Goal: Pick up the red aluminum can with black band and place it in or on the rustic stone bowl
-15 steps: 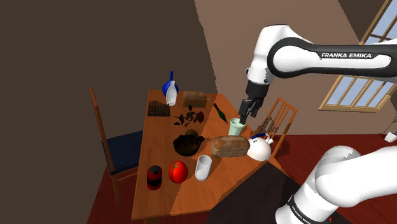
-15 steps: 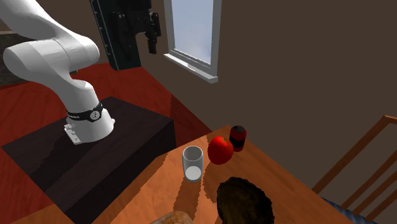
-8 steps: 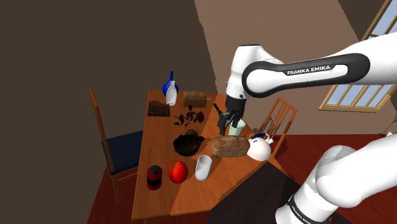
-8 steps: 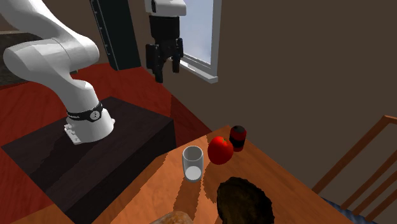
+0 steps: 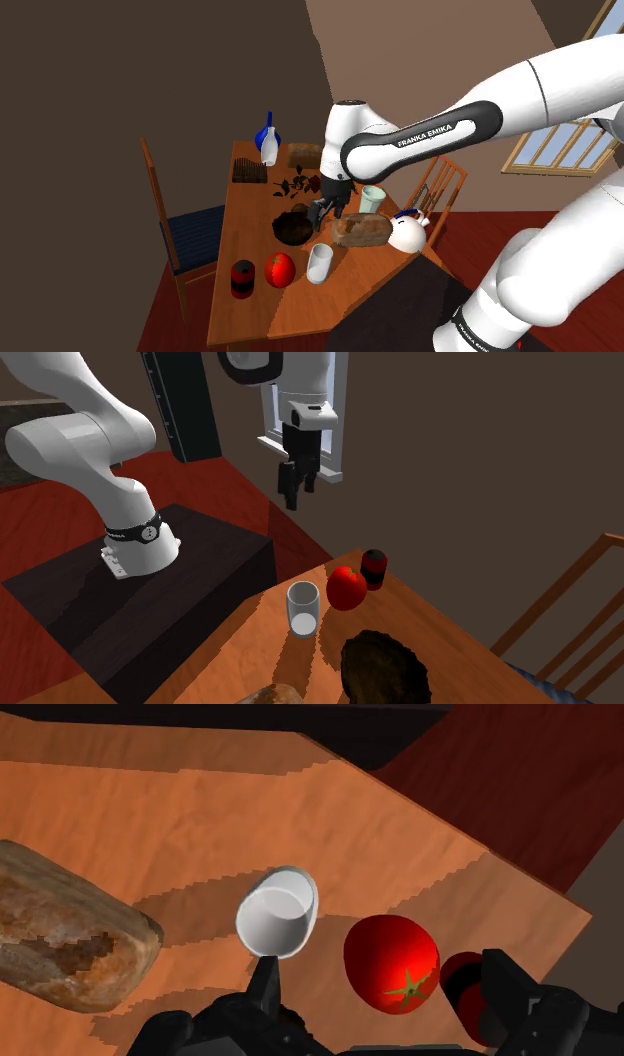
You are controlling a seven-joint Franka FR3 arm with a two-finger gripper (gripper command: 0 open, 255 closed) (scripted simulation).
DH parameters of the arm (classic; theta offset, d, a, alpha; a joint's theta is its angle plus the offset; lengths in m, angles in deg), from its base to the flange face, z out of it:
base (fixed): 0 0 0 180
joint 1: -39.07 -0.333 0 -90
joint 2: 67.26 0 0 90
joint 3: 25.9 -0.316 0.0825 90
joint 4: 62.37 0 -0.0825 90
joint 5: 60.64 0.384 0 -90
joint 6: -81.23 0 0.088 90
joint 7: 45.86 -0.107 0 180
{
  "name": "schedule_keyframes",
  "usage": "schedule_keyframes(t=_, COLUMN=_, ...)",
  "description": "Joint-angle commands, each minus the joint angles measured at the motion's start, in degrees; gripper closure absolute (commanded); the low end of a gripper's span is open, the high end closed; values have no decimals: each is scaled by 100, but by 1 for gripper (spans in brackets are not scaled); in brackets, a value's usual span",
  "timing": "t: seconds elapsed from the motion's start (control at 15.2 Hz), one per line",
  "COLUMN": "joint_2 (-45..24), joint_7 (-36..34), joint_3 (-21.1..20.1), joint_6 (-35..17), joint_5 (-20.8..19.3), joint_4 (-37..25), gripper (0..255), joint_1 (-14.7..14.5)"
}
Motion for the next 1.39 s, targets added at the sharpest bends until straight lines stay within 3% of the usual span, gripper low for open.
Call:
schedule_keyframes(t=0.0, joint_2=-466, joint_7=-224, joint_3=-125, joint_6=-313, joint_5=-124, joint_4=-166, gripper=0, joint_1=-11)
schedule_keyframes(t=0.53, joint_2=-2337, joint_7=-1230, joint_3=-298, joint_6=-1170, joint_5=-1003, joint_4=-1114, gripper=0, joint_1=-237)
schedule_keyframes(t=0.92, joint_2=-3711, joint_7=-1863, joint_3=-96, joint_6=-1460, joint_5=-1641, joint_4=-2144, gripper=0, joint_1=-683)
schedule_keyframes(t=1.32, joint_2=-5048, joint_7=-2222, joint_3=163, joint_6=-1496, joint_5=-1998, joint_4=-3448, gripper=0, joint_1=-1189)
